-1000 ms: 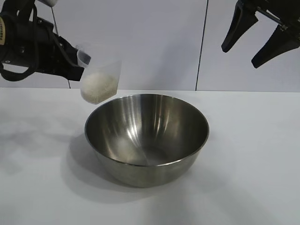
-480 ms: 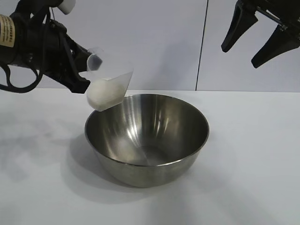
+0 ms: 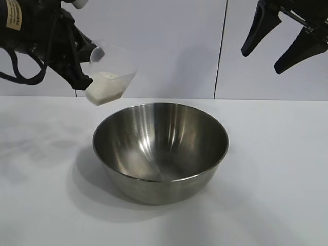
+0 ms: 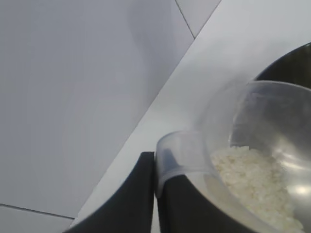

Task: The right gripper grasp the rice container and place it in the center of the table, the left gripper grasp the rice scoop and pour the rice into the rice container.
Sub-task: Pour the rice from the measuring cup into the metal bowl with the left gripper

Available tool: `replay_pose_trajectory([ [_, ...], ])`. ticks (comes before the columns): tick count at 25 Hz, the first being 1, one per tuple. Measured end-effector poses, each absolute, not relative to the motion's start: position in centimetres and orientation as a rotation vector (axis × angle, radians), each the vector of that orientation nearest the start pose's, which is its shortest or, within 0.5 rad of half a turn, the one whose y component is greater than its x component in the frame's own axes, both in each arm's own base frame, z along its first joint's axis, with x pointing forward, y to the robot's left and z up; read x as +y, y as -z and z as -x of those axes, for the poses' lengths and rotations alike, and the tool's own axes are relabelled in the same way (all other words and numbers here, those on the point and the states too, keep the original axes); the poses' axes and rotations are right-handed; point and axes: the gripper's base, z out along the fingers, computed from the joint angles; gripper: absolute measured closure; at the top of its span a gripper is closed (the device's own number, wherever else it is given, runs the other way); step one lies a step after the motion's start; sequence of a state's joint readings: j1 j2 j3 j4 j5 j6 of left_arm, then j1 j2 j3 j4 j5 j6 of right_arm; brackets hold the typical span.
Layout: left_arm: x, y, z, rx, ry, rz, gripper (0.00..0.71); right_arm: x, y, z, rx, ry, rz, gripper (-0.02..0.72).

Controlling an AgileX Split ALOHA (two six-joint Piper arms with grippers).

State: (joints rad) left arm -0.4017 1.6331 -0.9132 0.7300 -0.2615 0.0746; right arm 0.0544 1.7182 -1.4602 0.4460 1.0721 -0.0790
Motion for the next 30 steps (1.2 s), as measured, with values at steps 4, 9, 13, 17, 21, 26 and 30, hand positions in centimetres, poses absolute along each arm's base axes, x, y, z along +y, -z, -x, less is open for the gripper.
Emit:
replay_pose_trajectory([
  [4, -15.8, -23.0, -31.5, 1.569, -0.141, -1.315, 0.704, 5.4, -29.7, -35.9, 2.753, -0.590, -0.024, 0.252],
  [9, -16.9, -22.8, -30.9, 1.512, -0.181, -1.418, 0.704, 5.4, -29.7, -35.9, 2.752, -0.594, -0.026, 0.252],
  [13, -16.7, -22.6, -30.9, 1.510, -0.224, -1.461, 0.704, 5.5, -29.8, -35.9, 2.751, -0.600, -0.028, 0.252],
  [17, -16.6, -22.5, -30.9, 1.508, -0.241, -1.479, 0.704, 5.5, -29.8, -35.9, 2.751, -0.600, -0.028, 0.252],
  [21, -17.1, -23.0, -31.0, 1.481, -0.276, -1.508, 0.704, 5.5, -29.8, -35.9, 2.750, -0.601, -0.028, 0.252],
  [26, -18.5, -24.3, -31.0, 1.386, -0.305, -1.550, 0.704, 5.5, -29.8, -35.9, 2.750, -0.604, -0.030, 0.252],
  [30, -18.8, -24.6, -31.0, 1.331, -0.342, -1.594, 0.704, 5.5, -29.8, -35.9, 2.750, -0.605, -0.030, 0.252],
])
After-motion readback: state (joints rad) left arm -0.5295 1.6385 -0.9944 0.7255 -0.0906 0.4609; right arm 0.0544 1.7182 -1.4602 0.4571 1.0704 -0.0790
